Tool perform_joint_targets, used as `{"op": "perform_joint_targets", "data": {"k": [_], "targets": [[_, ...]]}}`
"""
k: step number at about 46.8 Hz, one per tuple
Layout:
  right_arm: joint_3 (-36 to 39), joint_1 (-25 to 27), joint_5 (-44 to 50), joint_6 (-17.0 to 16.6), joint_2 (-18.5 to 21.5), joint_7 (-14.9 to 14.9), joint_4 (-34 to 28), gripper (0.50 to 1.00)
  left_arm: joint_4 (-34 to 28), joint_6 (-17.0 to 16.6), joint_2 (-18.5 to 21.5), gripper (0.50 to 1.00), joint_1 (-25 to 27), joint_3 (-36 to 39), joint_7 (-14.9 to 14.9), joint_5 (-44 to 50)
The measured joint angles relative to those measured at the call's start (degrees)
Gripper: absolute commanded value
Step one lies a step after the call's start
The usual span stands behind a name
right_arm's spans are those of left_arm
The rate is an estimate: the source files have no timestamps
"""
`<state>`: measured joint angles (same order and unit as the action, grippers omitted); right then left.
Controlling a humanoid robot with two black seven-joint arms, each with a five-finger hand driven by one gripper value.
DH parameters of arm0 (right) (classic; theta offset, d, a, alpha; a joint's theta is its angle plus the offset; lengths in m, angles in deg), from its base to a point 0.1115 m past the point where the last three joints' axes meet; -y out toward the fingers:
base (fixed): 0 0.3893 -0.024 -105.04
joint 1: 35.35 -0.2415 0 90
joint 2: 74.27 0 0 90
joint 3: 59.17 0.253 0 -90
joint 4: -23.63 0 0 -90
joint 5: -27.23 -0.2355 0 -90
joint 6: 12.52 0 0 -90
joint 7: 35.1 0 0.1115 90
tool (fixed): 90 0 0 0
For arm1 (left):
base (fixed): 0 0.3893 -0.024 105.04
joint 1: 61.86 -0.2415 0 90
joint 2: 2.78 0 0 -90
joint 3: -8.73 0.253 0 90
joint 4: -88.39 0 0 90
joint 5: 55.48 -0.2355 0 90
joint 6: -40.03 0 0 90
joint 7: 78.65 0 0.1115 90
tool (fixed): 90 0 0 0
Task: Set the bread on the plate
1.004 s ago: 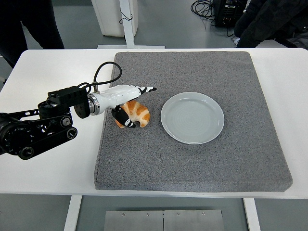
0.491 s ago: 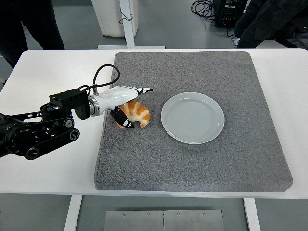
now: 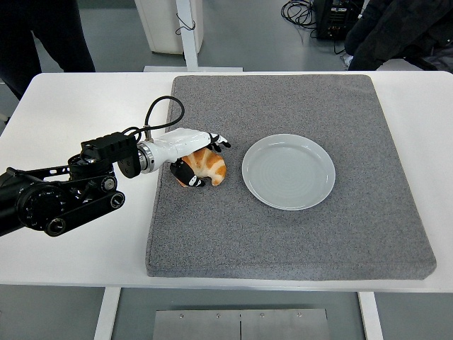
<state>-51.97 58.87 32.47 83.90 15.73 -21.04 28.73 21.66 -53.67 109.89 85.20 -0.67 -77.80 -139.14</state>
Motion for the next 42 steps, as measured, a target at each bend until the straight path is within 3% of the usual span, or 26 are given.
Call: {"op": "perform_joint_targets", "data": {"k": [6,14,20,30,42], "targets": [[0.0,0.0,0.0,0.0,0.0,0.0,0.0,1.000,0.0,0.1,0.0,0.500,-0.1,0.0,-0.1,0.1],[0.0,0.0,0.0,0.0,0.0,0.0,0.0,1.000,0.0,0.4,0.5,0.500,0.5,0.0,-3.0,0.1],[0.0,0.0,0.0,0.0,0.0,0.0,0.0,1.000,-0.2,0.7,1.5,0.500,1.5,-0.3,-3.6,0.6],[0.0,0.0,0.0,0.0,0.0,0.0,0.0,1.000,-1.2,3.0,3.6,0.500,7.1,-0.9,-3.2,3.5],[0.0,0.0,0.0,0.0,0.0,0.0,0.0,1.000,-1.3,7.4,5.1,0.500,17.4,-0.8,-3.3,8.5]]}}
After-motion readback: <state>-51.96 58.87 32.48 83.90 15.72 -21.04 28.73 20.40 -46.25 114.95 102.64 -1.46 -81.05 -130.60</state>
